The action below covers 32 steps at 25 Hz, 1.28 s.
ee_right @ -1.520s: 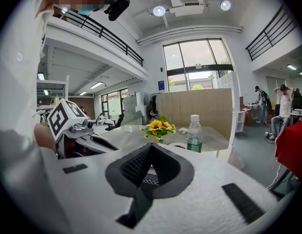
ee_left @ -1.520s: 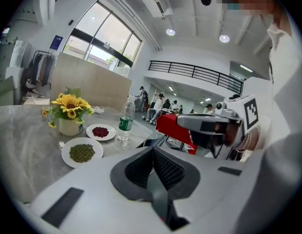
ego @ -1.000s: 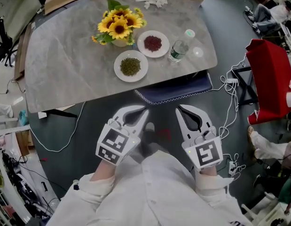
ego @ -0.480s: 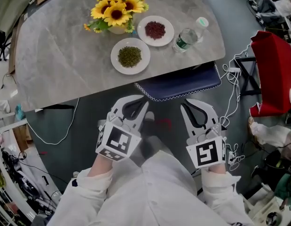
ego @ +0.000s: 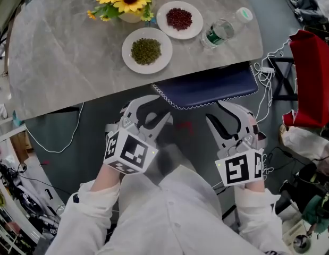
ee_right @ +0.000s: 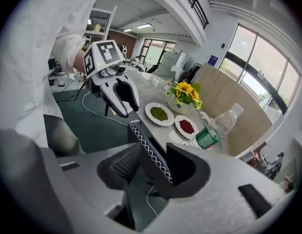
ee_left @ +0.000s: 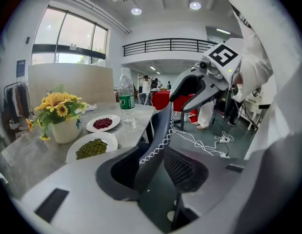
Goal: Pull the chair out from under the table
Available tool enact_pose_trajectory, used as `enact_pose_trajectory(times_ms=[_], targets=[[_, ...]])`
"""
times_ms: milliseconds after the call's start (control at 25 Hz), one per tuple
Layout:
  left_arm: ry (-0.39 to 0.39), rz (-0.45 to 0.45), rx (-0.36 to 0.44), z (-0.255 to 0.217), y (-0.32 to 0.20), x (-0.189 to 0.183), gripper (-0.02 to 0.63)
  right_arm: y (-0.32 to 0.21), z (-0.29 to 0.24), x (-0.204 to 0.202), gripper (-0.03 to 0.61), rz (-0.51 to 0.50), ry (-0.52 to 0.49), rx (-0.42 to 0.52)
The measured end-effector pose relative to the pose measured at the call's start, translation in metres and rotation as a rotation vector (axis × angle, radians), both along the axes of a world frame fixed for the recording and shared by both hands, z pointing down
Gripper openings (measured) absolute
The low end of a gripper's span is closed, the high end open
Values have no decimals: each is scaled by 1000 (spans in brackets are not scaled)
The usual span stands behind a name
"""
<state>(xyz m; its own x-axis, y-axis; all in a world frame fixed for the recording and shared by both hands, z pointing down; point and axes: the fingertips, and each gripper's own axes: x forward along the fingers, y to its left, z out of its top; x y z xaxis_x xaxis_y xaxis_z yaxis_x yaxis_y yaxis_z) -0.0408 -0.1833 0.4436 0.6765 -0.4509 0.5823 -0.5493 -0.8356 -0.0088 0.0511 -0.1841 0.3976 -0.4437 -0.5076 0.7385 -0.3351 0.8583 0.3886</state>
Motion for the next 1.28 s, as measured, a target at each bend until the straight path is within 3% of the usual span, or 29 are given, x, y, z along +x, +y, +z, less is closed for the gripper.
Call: enact_pose_trajectory(times_ms=[400,880,1280], targets=[[-188,139,65,43,-2,5,284,-9,27,12,224,-100,183,15],[-275,213,93,69,-15,13,291,-15,59,12,242,-219,297,8],[-301,254,75,85,-20,25,291,-30,75,21,241,-239,343,-20]])
